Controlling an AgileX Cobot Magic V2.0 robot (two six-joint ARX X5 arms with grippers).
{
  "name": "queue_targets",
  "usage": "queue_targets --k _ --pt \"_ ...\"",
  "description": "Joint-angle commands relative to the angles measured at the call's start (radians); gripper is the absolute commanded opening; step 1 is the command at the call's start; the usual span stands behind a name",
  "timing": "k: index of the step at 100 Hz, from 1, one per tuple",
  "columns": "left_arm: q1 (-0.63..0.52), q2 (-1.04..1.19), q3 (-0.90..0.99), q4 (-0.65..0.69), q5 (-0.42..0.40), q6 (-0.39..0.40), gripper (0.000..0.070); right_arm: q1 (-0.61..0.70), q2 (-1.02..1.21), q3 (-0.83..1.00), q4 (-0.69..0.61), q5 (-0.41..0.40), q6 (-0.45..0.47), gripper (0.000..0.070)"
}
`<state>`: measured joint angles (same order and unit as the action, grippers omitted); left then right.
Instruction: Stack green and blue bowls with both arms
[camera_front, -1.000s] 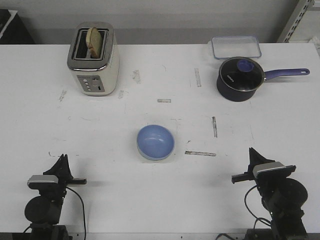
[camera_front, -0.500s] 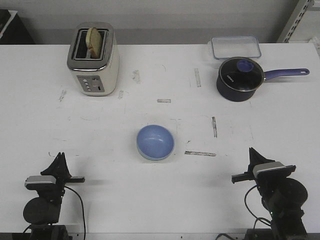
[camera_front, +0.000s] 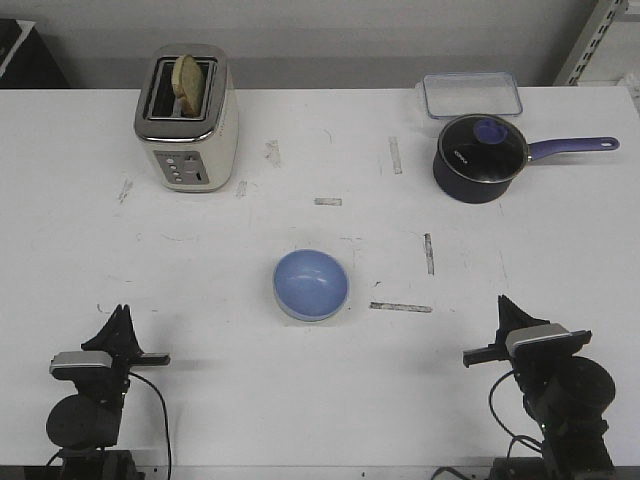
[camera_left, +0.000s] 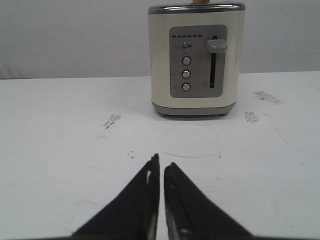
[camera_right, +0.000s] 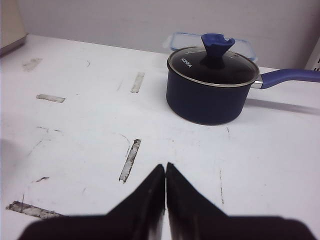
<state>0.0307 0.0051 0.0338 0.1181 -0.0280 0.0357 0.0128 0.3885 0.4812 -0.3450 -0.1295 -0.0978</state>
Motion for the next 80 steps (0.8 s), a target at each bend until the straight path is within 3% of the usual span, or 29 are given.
queue_targets --k 1,14,31,56,80 --pt "0.001 -0.002 -0.022 0.012 -0.001 -0.002 0.0002 -0.004 -0.014 -0.002 0.017 -0.001 -0.002 0.0" --pt "0.001 -0.002 -0.022 0.012 -0.001 -0.002 0.0002 -0.035 -0.07 -0.06 0.09 0.018 -0.002 0.0" --pt "0.001 -0.002 -0.022 0.012 -0.001 -0.002 0.0002 -0.093 -0.197 -0.217 0.208 0.105 0.058 0.0" --pt "0.001 -0.002 -0.022 0.012 -0.001 -0.002 0.0002 -0.089 -0.394 -0.419 0.243 0.103 0.058 0.0" --pt "0.001 -0.002 -0.021 0.011 -0.001 -0.002 0.0002 -0.061 -0.388 -0.469 0.286 0.108 0.067 0.0"
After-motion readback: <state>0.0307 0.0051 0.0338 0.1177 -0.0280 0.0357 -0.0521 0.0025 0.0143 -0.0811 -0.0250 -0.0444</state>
